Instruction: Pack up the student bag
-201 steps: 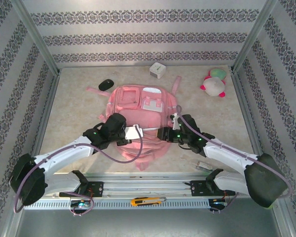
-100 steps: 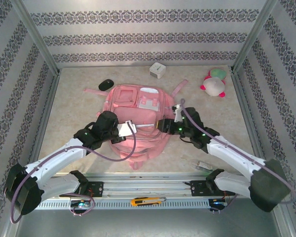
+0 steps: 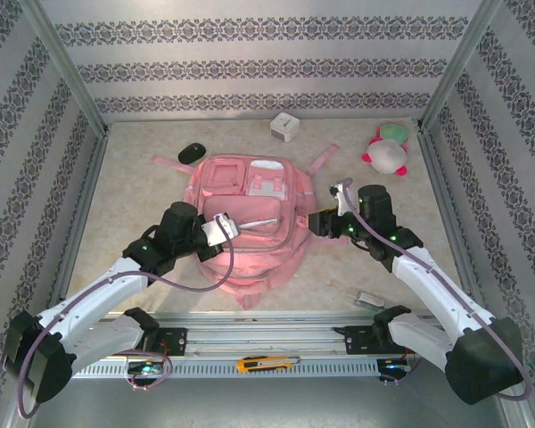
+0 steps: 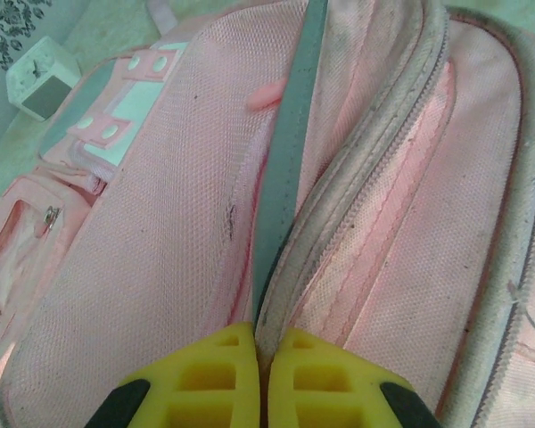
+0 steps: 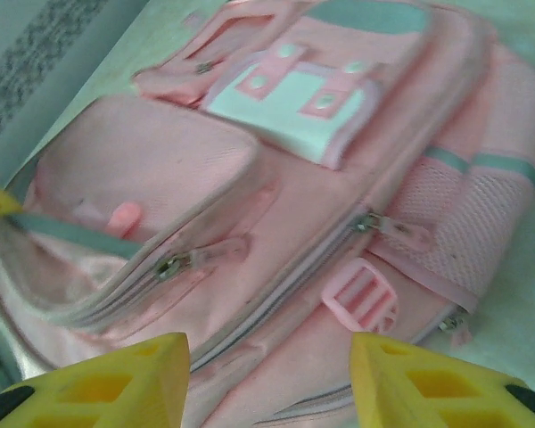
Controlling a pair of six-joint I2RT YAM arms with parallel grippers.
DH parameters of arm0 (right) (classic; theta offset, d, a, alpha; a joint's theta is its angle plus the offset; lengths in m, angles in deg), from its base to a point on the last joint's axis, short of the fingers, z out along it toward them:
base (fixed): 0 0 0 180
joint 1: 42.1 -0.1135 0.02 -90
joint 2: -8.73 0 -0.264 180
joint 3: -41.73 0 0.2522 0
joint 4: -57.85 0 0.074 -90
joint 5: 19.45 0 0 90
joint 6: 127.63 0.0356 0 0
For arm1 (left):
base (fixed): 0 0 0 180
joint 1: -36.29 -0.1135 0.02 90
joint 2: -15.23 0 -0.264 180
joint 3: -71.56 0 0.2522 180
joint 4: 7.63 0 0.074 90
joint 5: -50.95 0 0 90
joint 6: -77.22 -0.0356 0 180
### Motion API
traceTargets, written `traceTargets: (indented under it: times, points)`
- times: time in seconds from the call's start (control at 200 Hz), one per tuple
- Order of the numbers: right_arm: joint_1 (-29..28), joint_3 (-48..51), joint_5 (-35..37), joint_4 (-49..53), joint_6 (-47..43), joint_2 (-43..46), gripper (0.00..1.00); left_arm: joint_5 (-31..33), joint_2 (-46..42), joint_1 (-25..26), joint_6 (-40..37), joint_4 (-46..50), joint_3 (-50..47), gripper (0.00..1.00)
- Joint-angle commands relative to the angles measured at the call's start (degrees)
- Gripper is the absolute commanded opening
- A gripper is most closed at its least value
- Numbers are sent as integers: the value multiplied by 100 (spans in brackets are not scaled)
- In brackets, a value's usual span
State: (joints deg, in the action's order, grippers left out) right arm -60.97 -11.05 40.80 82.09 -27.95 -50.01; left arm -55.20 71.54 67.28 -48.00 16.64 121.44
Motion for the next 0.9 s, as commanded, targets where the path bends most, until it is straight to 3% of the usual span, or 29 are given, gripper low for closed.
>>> traceTargets:
  times: [0.0, 0.17, 0.355, 0.58, 0.724, 0.894]
  points:
    - [15, -252, -1170, 195, -1964, -270, 54, -580, -238, -140, 292, -894, -79, 0]
    - [11, -483, -1659, 172, -4052, -1021, 61, -725, -197, -215, 292, -887, -70, 0]
    - [34, -1274, -1934, 488, -5089, -2179, 60, -808, -187, -233, 256, -875, -80, 0]
    - [21, -1876, -2771, 873, -5642, -3131, 58, -862, -69, -237, 243, -831, -42, 0]
    - [-103, -2270, -2723, 1693, -6157, -3360, 56, -837, -15, -250, 218, -831, -19, 0]
    - [-221, -2560, -2693, 2457, -6360, -3502, 42, -732, 44, -260, 182, -844, 30, 0]
